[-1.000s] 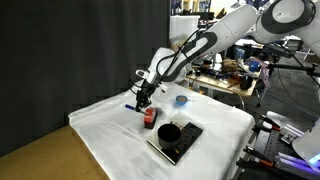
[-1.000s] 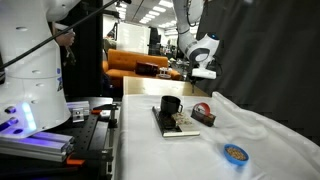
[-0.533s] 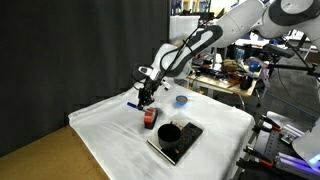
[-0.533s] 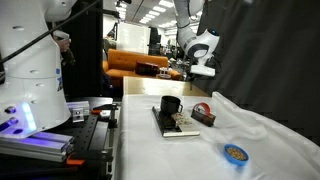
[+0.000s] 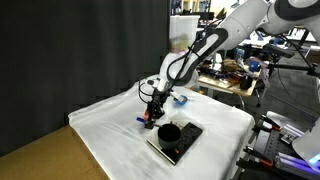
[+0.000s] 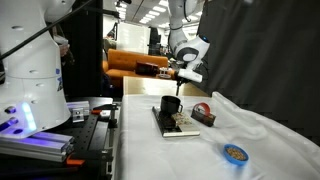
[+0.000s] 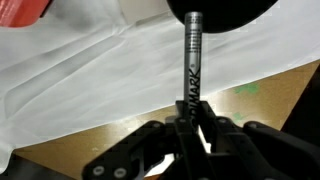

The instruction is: Put the marker in the black mug cup

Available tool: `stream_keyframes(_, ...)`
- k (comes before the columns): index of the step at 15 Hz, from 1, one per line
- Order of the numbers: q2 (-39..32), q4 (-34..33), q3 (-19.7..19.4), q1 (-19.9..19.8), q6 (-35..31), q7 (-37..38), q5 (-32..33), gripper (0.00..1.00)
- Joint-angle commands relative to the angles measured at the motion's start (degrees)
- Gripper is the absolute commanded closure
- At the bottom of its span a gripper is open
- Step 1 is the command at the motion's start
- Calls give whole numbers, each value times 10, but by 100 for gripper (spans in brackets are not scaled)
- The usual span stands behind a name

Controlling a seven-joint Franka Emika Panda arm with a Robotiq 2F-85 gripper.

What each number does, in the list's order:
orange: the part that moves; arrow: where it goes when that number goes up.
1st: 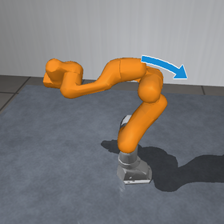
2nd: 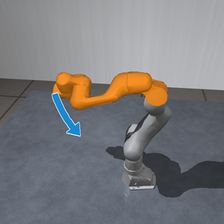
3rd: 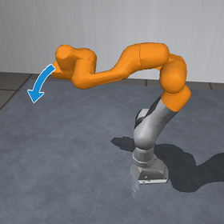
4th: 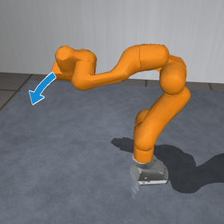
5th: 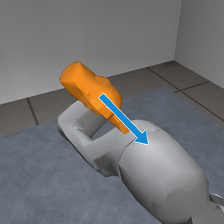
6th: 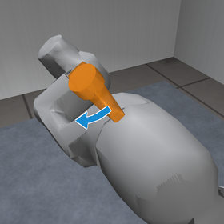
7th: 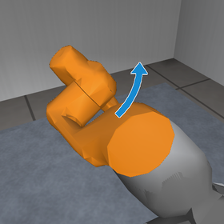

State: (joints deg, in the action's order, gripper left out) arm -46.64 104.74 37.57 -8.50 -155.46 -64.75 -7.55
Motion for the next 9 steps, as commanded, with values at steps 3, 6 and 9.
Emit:
stream_keyframes(3,29,45,16,-20,-14,0,-29,96)
stream_keyframes(6,35,60,11,-18,-21,11,-35,96)
stream_keyframes(9,29,77,9,-20,-26,23,-43,96)
